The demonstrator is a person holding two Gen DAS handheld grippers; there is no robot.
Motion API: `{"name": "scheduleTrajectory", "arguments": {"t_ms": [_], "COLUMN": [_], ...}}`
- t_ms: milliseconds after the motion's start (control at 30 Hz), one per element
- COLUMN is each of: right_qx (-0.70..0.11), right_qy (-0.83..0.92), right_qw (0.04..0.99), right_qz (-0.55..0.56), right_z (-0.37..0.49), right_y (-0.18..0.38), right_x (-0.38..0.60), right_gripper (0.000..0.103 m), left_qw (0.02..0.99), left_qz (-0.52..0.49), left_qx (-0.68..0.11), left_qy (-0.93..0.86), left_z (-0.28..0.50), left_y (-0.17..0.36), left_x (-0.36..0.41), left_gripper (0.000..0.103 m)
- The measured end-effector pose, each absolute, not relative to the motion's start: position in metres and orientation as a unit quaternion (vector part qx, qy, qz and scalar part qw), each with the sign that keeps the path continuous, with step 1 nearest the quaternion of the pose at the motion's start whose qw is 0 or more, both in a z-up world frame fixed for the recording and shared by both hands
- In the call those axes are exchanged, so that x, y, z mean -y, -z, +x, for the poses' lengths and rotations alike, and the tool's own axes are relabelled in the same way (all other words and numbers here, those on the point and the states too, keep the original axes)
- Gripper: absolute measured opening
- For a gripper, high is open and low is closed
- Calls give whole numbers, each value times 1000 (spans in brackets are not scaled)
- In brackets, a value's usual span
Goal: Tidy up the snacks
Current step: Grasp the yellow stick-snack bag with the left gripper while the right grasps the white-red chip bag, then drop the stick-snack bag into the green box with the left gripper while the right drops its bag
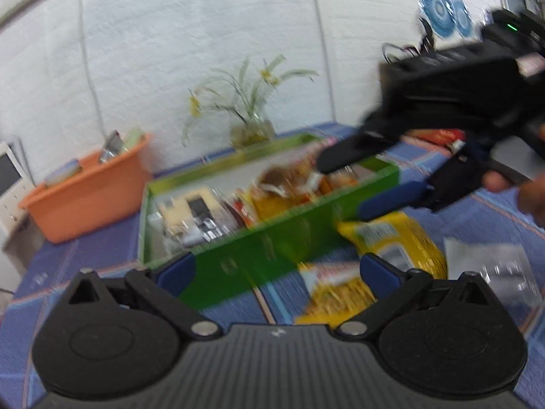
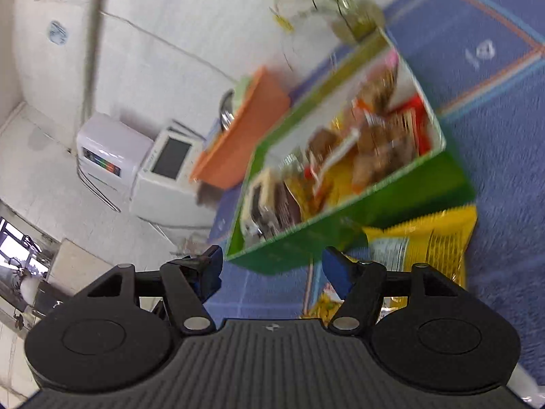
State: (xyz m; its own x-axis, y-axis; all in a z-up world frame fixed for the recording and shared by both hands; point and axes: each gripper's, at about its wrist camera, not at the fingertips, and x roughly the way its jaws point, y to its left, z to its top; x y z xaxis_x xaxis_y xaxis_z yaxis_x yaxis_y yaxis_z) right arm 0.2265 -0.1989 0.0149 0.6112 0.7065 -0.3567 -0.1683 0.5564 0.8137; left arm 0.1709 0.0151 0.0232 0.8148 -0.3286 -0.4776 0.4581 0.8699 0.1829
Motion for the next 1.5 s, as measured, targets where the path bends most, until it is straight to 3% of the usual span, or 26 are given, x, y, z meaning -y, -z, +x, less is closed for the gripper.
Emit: {"name": "scheduleTrajectory", "arguments": {"t_ms": [167,333,533,600,667,733,833,1033,1233,1500], "right_qx": [-404,-392,-433,-435,-433,-428,-419,-381,-292,-185], "right_qy": [-246,-162,-163,-175,-195,-209,-223,-266,-288,-290], "right_qw": [815,888,885,882,879,878,878,880,908,938], "right_qz": [335,174,59,49,44,52,64,97,82,42], "right_z": [238,239,239,235,231,225,215,195,171,197], "right_y": [-8,-21,-21,-21,-20,-20,-21,-24,-55,-94], "right_x": [169,139,108,102,99,99,102,120,119,114], "right_gripper": [103,103,103,103,103,78,58,44,43,43], "left_qw": [935,912,911,912,911,909,909,913,933,952], "left_qz": [119,91,92,90,85,88,91,57,62,68], "left_qx": [-247,-296,-292,-290,-289,-289,-290,-279,-218,-159], "left_qy": [223,269,277,277,283,288,285,290,281,252], "left_z": [188,199,195,194,194,191,187,166,146,180], "left_y": [-1,23,21,20,19,17,15,-1,-37,-82], "left_x": [-6,-3,-4,-5,-6,-5,-4,-24,-33,-31], "left_gripper": [97,86,79,74,59,53,47,47,47,47]}}
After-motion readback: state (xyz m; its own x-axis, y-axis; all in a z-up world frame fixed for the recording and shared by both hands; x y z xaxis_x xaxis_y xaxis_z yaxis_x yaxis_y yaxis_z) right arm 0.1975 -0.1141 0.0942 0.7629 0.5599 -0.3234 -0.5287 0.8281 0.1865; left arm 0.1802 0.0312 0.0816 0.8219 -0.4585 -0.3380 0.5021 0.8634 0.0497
